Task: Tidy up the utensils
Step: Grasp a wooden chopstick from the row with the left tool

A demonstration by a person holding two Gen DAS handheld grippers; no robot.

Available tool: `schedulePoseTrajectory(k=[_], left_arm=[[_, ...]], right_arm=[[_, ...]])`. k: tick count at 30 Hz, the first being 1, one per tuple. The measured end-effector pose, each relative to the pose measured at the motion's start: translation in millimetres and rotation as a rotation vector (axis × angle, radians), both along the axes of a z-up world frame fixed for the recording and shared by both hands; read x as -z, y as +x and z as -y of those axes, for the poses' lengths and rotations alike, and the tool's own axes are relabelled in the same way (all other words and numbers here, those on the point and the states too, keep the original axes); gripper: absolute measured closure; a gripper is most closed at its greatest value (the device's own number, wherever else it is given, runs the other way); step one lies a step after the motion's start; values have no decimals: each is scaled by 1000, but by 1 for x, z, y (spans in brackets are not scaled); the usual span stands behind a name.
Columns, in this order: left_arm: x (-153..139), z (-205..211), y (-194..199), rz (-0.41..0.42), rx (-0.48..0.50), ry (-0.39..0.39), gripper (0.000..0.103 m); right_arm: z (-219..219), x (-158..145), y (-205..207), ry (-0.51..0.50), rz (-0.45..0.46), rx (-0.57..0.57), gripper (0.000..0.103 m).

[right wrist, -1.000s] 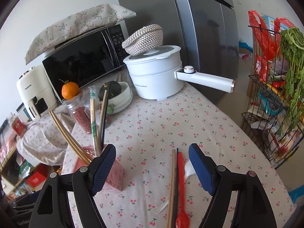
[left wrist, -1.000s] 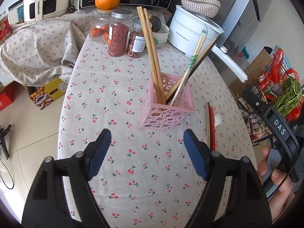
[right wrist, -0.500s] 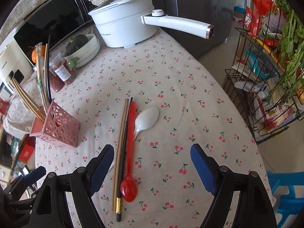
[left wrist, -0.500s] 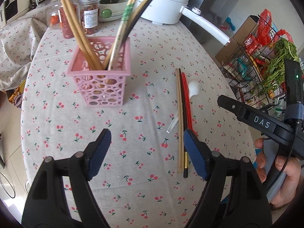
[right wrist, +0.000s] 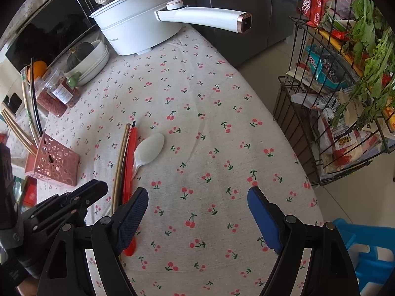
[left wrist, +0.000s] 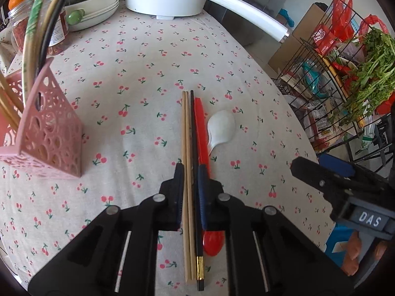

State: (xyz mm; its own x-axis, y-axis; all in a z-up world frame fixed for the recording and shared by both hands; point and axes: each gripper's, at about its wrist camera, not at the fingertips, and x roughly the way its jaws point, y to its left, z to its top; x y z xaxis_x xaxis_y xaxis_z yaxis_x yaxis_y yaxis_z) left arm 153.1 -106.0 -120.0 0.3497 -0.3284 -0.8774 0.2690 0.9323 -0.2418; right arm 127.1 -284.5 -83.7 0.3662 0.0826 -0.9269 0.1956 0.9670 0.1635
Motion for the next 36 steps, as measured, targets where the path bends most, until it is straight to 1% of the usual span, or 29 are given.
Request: schedulePoseTrajectory(k=[3, 7, 12, 16, 18, 20, 22, 25, 30, 36], left_arm=[[9, 3, 14, -16, -35, 17, 91], [15, 11, 26, -38, -50, -3, 91], [20, 23, 33, -19, -50, 58, 91], [21, 22, 37, -21, -58, 73, 91], [26, 21, 39, -51, -58, 96, 91], [26, 20, 39, -56, -40, 107, 91], [26, 18, 39, -67, -46, 99, 92], [26, 18, 36, -54, -46, 100, 93], [7, 12, 25, -18, -34, 72, 93], [-28, -3, -3, 77, 1, 63, 93]], right_arm=[[4, 0, 2, 23, 2, 3, 19], [1, 4, 5, 31, -13, -25, 19], [-2, 10, 8, 70, -32, -41, 19], [-2, 11, 7, 61, -33, -43, 19], [0, 13, 7, 62, -37, -37, 19], [3, 14, 7, 61, -41, -26, 19], [5, 17, 7, 57, -48, -21, 19], [3, 20, 7, 51, -60, -26, 19], [0, 21, 7, 47, -65, -33, 19], [-1, 25, 10, 51, -76, -16, 19]])
